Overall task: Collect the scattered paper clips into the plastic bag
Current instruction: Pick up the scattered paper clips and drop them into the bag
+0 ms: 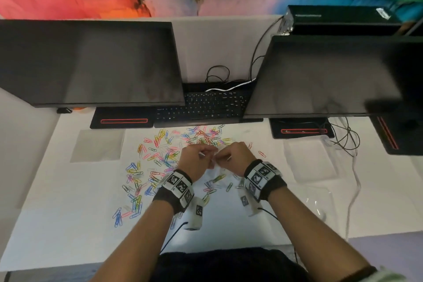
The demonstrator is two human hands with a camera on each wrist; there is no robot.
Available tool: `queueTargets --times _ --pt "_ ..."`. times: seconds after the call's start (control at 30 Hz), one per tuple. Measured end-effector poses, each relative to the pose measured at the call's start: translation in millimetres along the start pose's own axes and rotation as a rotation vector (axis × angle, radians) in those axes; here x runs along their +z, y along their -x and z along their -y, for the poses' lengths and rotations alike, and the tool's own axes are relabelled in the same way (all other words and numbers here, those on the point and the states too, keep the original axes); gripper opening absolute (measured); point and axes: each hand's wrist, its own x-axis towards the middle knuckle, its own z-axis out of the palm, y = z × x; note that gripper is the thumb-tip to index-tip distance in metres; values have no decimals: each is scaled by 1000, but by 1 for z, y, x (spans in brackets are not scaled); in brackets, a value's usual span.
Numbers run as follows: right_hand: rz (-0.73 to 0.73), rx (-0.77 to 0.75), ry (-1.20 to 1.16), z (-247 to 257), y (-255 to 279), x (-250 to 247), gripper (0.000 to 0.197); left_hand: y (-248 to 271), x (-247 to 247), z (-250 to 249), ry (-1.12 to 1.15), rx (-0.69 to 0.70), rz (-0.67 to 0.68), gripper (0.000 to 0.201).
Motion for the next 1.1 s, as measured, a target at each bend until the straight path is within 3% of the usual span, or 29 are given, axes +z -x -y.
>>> queueTargets --times 0.07,0.17,0.23,0.3,0.5,0.67,0.77,0.87,1.0,1.1 --pt "-81 27 -121 -13 3 -8 24 -3 -6 -2 59 -18 12 20" --pt "-351 281 -63 -56 10 -19 33 -8 -16 -3 64 -11 35 21" --pt "-277 561 109 -88 17 -15 56 -10 -22 -2 92 -5 37 21" --pt "-151 696 145 -107 21 2 76 -10 -26 2 132 -10 31 20" --pt "-22 469 167 -85 0 58 74 -2 -30 15 168 -39 29 17" --pt "147 273 620 -70 -4 81 72 6 -27 21 150 -26 10 18" --pt "47 183 729 -67 -2 82 50 9 -27 23 141 -22 3 17" --pt "58 98 758 -66 -4 73 31 11 -28 24 141 -24 -4 16" --pt "-62 211 539 -70 -14 48 24 10 -31 23 127 -39 -5 16" --pt "-256 465 67 -77 -18 27 12 8 -32 23 110 -39 -15 18"
